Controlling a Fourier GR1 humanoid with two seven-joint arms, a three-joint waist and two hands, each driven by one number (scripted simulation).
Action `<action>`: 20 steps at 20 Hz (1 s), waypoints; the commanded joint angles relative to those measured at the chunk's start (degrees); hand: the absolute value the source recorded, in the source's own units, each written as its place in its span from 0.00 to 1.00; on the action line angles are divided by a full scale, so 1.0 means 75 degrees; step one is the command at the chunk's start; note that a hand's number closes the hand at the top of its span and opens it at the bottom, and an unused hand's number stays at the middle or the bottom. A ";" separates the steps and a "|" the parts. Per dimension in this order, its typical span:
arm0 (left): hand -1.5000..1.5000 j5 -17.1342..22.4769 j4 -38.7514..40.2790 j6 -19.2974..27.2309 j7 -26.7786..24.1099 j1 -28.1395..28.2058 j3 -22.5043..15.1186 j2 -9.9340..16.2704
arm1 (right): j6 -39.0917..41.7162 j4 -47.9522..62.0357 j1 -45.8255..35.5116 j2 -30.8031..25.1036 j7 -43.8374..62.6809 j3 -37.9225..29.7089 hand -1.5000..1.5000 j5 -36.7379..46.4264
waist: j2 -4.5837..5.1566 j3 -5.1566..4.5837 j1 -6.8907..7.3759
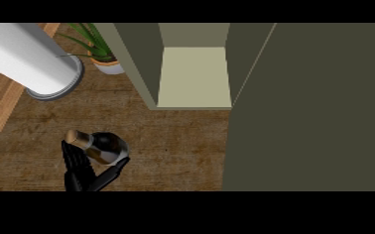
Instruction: Pick up the wine, place it into the cabinet and close the cabinet
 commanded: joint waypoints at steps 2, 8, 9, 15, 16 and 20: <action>0.00 0.0010 0.0165 -0.0158 -0.0209 -0.0165 0.0083 -0.0155 | 0.0065 0.0413 -0.0548 -0.0228 0.0064 -0.0512 0.00 -0.0376 | 0.0000 0.0004 0.0022; 1.00 -0.0006 0.1580 -0.0559 -0.0528 -0.1049 0.0227 0.0022 | -0.0129 0.0084 -0.0438 -0.0013 0.0239 -0.0131 0.00 -0.0118 | 0.0011 -0.0002 -0.0018; 1.00 0.0025 0.1508 -0.1018 -0.0840 -0.0577 0.0212 0.0056 | -0.0242 0.0211 -0.1016 -0.0245 0.0628 -0.0476 0.00 -0.0318 | 0.0015 -0.0004 0.0009; 1.00 -0.0163 0.0857 -0.0639 -0.0548 -0.0336 -0.0047 -0.0073 | 0.0174 -0.0161 0.0385 -0.0063 -0.0170 -0.0082 0.00 -0.0118 | -0.0006 0.0006 -0.0019; 1.00 -0.0268 0.1611 -0.0860 -0.0844 -0.0607 0.0080 0.0112 | 0.0005 0.0210 0.0105 0.0123 -0.0372 0.0056 0.00 0.0202 | 0.0009 0.0000 -0.0026; 1.00 -0.0876 0.1044 -0.2481 0.0271 -0.0097 -0.1129 0.0893 | -0.0097 0.0111 -0.0184 0.0060 -0.0053 0.0072 0.00 0.0178 | 0.0009 -0.0003 -0.0024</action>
